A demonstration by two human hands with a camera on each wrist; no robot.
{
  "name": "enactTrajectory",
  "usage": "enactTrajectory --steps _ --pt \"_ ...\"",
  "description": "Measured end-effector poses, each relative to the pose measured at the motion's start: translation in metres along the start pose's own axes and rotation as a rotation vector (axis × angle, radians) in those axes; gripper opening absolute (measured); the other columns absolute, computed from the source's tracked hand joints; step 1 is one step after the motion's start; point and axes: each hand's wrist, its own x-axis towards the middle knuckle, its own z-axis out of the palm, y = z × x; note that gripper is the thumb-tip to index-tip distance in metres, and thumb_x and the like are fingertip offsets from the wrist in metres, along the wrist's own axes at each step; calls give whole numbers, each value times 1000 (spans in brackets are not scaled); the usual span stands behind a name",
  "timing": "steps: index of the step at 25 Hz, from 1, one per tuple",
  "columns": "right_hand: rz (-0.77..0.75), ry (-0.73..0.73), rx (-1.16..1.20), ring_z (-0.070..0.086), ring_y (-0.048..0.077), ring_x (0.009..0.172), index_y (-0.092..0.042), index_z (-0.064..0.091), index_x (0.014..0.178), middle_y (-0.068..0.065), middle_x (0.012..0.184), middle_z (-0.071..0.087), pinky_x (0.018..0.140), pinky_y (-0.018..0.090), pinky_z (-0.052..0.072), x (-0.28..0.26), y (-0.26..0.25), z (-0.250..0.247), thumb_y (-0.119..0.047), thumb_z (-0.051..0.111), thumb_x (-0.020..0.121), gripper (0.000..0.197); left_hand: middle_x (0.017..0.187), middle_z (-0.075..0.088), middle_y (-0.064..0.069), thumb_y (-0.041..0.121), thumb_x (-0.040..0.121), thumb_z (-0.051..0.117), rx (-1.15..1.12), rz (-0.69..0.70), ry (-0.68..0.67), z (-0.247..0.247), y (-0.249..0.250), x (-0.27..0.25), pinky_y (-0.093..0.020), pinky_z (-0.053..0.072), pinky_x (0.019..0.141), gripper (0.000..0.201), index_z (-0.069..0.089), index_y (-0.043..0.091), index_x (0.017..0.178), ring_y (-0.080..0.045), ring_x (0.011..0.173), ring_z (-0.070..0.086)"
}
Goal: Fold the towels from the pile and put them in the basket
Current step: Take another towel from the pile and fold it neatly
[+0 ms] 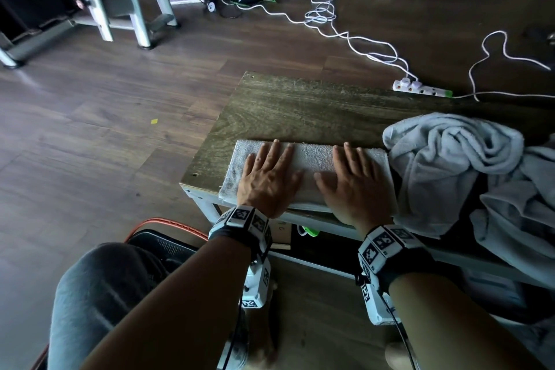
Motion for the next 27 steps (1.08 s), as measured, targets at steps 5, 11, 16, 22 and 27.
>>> enactTrajectory --steps 5,11,16,22,27 --pt "82 -12 7 3 21 153 -16 10 158 5 166 8 124 41 6 -2 11 0 -81 11 86 97 163 -5 6 78 87 8 23 -51 4 -2 -10 -2 -42 -1 122 78 -2 39 153 -14 150 -10" --pt "190 -48 62 -2 20 153 -13 2 158 6 166 -2 124 43 5 -6 15 -6 -83 14 83 104 164 -4 5 81 85 11 9 -85 37 -1 -17 -4 -38 -4 122 82 3 37 154 -15 150 -8" --pt "214 -42 47 0 20 153 -14 3 158 5 166 -2 123 45 5 -7 15 -7 -85 13 81 105 164 -3 4 81 85 11 1 -80 52 -2 -17 -4 -39 -2 123 83 4 36 154 -15 150 -8" --pt "217 -42 49 -1 20 153 -14 2 158 5 166 -4 123 46 6 -6 15 -7 -86 13 80 107 164 -2 4 81 85 12 7 -87 49 -4 -23 -6 -39 -2 123 83 4 36 154 -13 150 -6" --pt "215 -27 60 -3 19 153 -13 1 158 5 166 -5 123 47 5 -5 16 -6 -87 14 79 109 164 -3 6 81 85 10 -5 -131 39 -7 -42 -7 -44 3 122 84 2 35 154 -15 150 -7"
